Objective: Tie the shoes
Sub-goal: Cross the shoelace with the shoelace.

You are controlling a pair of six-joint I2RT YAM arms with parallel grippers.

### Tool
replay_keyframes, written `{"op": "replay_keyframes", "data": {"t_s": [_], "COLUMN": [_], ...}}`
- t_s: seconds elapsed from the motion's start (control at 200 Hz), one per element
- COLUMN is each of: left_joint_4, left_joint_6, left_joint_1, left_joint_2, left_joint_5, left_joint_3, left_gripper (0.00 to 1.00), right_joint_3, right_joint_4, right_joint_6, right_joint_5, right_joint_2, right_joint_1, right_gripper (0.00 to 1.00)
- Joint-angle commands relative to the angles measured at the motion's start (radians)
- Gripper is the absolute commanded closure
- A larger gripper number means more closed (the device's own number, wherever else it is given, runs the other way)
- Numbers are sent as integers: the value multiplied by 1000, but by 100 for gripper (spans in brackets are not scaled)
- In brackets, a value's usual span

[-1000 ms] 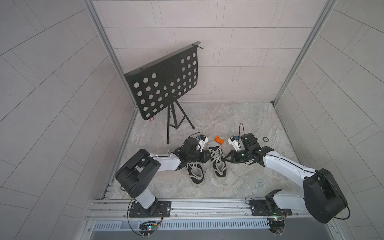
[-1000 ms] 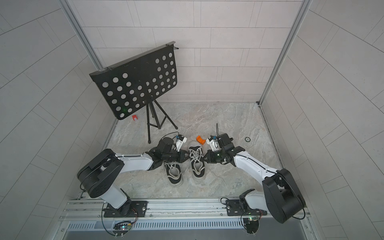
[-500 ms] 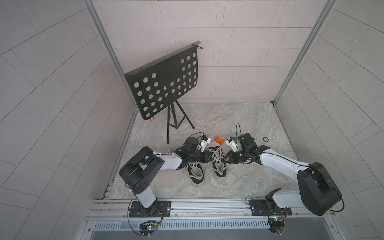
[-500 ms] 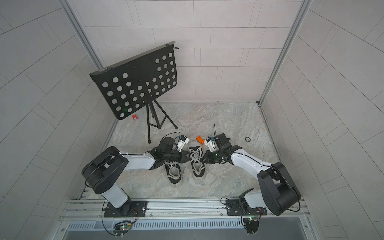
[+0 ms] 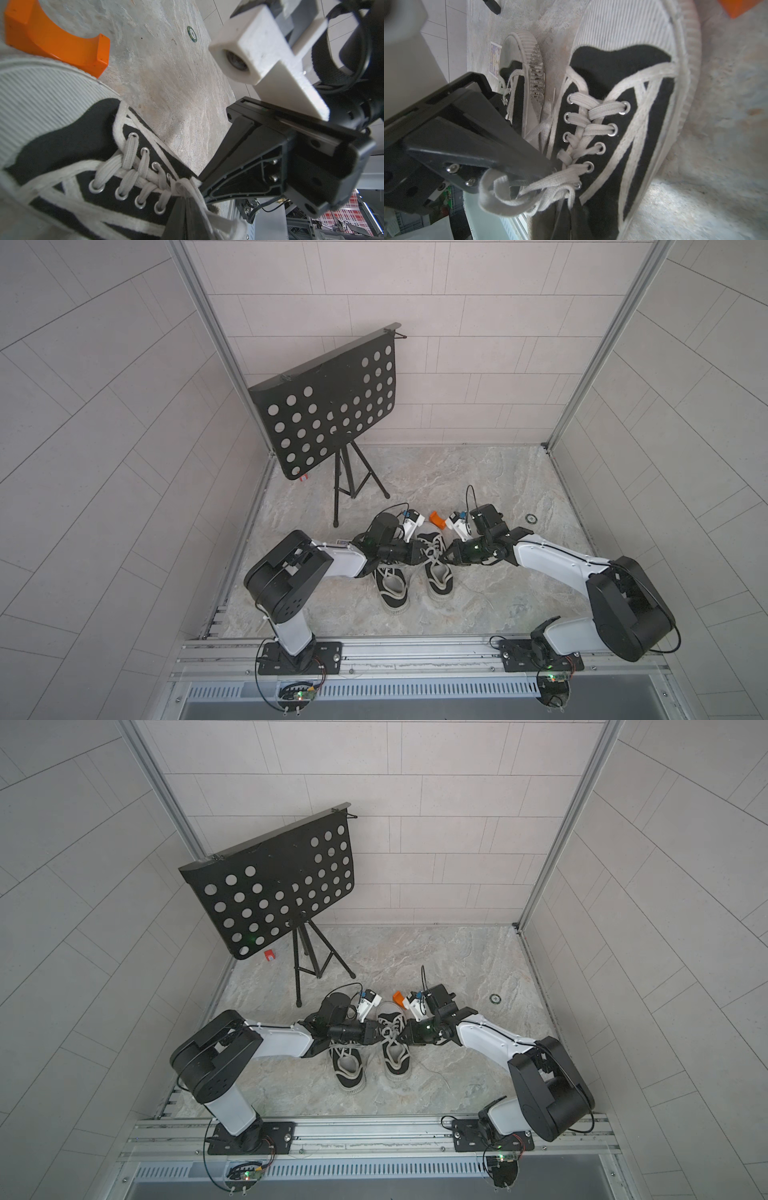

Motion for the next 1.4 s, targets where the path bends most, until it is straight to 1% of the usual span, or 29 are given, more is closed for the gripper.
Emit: {"op": "replay_keyframes", "data": {"t_s": [0.0, 0.28, 0.525, 0.62, 0.8, 0.97, 1.071, 1.226, 1.316, 1.396], "left_joint_4": [54, 57, 57, 45, 44, 42, 41, 42, 48, 51], "left_joint_6": [-20, -28, -31, -23, -22, -20, -19, -21, -26, -29], "left_joint_1": [1, 1, 0, 1, 1, 5, 12, 21, 21, 22], "left_joint_2": [11, 9, 8, 18, 39, 29, 18, 13, 14, 16], "left_joint_5": [19, 37, 48, 52, 67, 46, 33, 36, 42, 46], "left_joint_3": [11, -12, -15, -9, -3, -4, -9, -13, -13, -14], "left_gripper": [88, 88, 83, 82, 82, 81, 81, 83, 84, 84], "right_joint_3": [8, 7, 10, 10, 11, 19, 14, 3, 0, 0], "right_joint_4": [4, 9, 17, 20, 6, -49, -79, -102, -93, -73], "right_joint_6": [-23, -34, -35, -36, -43, -60, -68, -76, -75, -70], "right_joint_5": [-11, -18, -18, -15, 29, 73, 91, 123, 129, 123], "right_joint_2": [5, 13, 31, 31, 19, -14, -52, -92, -83, -67], "right_joint_1": [10, 22, 24, 27, 27, 26, 25, 22, 21, 21], "right_gripper": [100, 100, 100, 100, 100, 100, 90, 79, 75, 76]}}
